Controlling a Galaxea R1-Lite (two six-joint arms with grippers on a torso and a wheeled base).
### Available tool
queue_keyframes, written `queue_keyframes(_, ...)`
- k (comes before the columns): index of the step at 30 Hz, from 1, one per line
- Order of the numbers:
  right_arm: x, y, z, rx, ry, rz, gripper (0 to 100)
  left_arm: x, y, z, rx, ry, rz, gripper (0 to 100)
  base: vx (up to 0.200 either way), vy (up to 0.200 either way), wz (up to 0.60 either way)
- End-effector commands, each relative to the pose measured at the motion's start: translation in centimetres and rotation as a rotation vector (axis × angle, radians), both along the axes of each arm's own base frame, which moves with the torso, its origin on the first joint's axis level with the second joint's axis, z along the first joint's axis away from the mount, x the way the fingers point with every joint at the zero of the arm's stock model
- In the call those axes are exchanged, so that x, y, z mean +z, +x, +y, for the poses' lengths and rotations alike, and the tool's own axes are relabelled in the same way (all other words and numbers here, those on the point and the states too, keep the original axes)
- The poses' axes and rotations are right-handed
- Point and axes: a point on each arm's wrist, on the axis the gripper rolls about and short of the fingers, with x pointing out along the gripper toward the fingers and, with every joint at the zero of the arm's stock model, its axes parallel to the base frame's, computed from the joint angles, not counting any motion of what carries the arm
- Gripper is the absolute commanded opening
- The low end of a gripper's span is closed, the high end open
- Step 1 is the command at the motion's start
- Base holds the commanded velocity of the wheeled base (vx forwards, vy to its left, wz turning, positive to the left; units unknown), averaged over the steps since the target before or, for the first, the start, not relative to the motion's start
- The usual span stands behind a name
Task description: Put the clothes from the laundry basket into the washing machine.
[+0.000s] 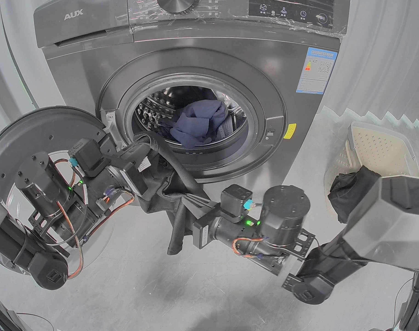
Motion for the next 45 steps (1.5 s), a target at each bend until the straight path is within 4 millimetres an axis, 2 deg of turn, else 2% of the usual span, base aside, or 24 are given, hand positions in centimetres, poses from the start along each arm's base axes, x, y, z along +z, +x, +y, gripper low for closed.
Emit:
queue_keyframes(1,3.3,-1.8,-3.3,-0.015,0.033,-0.028,0,0.0,0.1,0.2,0.009,-0.001,-0.001,0,0.000,0.000,0.00)
queue_keyframes(5,3.6,-1.9,-4.8,-0.044,0.023,-0.020,0,0.0,0.1,0.2,0.007,0.000,-0.002,0,0.000,0.000,0.00)
queue_keyframes(10,3.8,0.1,-7.2,-0.138,0.025,-0.025,0,0.2,0.0,0.2,0.006,-0.003,-0.006,0,0.000,0.000,0.00)
queue_keyframes(14,2.8,0.1,-7.5,-0.142,0.003,-0.001,0,0.2,-0.1,0.0,-0.002,-0.003,-0.006,0,0.000,0.000,0.00)
queue_keyframes(16,2.2,0.1,-7.2,-0.135,-0.010,0.011,0,0.2,-0.2,-0.1,-0.005,-0.003,-0.007,0,0.000,0.000,0.00)
queue_keyframes(19,0.4,1.1,-6.4,-0.138,-0.039,0.039,0,0.3,-0.3,-0.3,-0.014,-0.005,-0.010,0,0.000,0.000,0.00)
queue_keyframes(22,-1.8,2.7,-5.3,-0.144,-0.063,0.063,0,0.7,-0.7,-0.4,-0.025,-0.012,-0.023,0,0.000,0.000,0.00)
queue_keyframes(26,-3.5,4.2,-3.9,-0.141,-0.061,0.058,0,0.7,-0.9,-0.7,-0.036,-0.013,-0.024,0,0.000,0.000,0.00)
queue_keyframes(31,-4.7,4.9,-2.8,-0.125,-0.061,0.058,0,1.1,-0.7,-0.7,-0.034,-0.022,-0.041,0,0.000,0.000,0.00)
queue_keyframes(40,-4.6,4.7,-2.1,-0.109,-0.052,0.048,0,1.2,-0.6,-0.7,-0.022,-0.025,-0.043,0,0.000,0.000,0.00)
queue_keyframes(41,-4.4,4.5,-2.0,-0.102,-0.051,0.047,100,1.2,-0.5,-0.6,-0.019,-0.025,-0.043,0,0.000,0.000,0.00)
queue_keyframes(45,-4.2,3.9,-1.8,-0.089,-0.047,0.042,100,1.1,-0.4,-0.6,-0.011,-0.024,-0.039,0,0.000,0.000,0.00)
